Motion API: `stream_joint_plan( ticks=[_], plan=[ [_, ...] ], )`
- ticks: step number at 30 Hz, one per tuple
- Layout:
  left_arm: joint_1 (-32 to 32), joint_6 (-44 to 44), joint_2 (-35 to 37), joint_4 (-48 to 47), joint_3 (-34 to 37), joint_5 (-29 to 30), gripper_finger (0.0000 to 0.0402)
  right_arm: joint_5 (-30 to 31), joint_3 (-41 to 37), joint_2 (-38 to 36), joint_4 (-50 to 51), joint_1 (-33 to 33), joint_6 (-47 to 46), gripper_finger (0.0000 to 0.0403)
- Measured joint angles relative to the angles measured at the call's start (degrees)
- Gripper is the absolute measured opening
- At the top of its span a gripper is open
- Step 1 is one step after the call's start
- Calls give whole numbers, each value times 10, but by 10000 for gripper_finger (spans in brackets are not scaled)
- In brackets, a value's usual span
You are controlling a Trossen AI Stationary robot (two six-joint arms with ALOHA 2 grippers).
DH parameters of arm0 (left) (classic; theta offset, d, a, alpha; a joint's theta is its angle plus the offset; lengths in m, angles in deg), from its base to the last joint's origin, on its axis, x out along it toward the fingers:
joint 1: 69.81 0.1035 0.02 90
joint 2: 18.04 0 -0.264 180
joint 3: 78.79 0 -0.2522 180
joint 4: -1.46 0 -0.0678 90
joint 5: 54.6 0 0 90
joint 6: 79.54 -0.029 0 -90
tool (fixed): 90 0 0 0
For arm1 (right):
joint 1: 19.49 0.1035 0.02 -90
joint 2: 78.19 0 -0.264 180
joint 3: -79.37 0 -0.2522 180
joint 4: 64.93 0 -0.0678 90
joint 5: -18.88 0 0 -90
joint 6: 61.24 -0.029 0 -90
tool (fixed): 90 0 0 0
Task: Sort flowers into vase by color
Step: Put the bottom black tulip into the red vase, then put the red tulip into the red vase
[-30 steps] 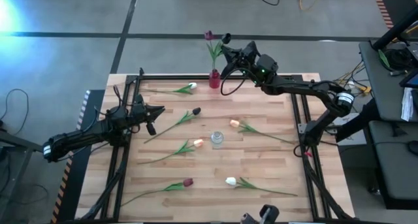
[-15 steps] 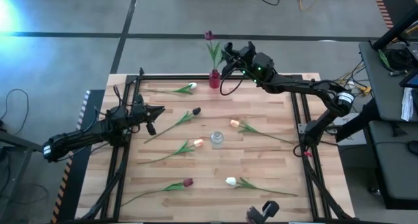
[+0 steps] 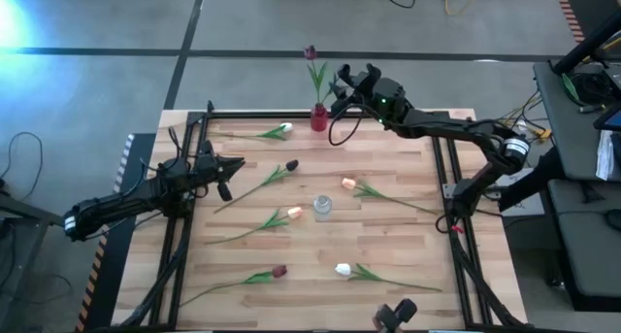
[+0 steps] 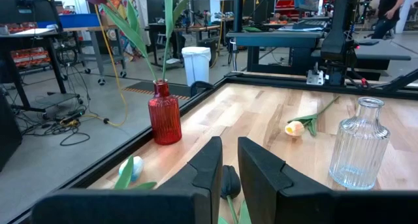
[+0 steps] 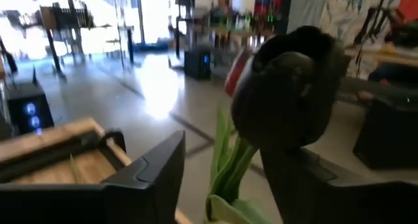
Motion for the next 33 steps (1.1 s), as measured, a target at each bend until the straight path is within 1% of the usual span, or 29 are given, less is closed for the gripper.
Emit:
stream_joint_plan(
  ticks=[8, 12, 15, 18, 24, 27, 29, 31, 33],
  plan=[
    [0, 0, 0, 0, 0, 0, 36, -1, 113, -1, 239, 0, -5, 246],
    [0, 0, 0, 0, 0, 0, 36, 0, 169, 1, 340, 0, 9, 258],
    [0, 0, 0, 0, 0, 0, 36, 0, 210, 1, 406, -2, 10, 261],
    [0, 0, 0, 0, 0, 0, 36, 0, 235, 1, 445, -3, 11, 259],
    [0, 0, 0, 7, 0, 0, 36, -1, 240, 1, 470, -4, 37, 256],
    [0, 0, 0, 13, 0, 0, 36, -1, 240, -4, 482, -3, 50, 240],
    [0, 0, 0, 27, 0, 0, 36, -1, 240, -14, 487, -2, 60, 217],
    [0, 6, -1, 52, 0, -5, 36, -2, 239, -29, 489, 2, 70, 183],
    [0, 3, -5, 84, 0, -41, 35, -3, 230, -45, 487, 6, 86, 138]
  ],
)
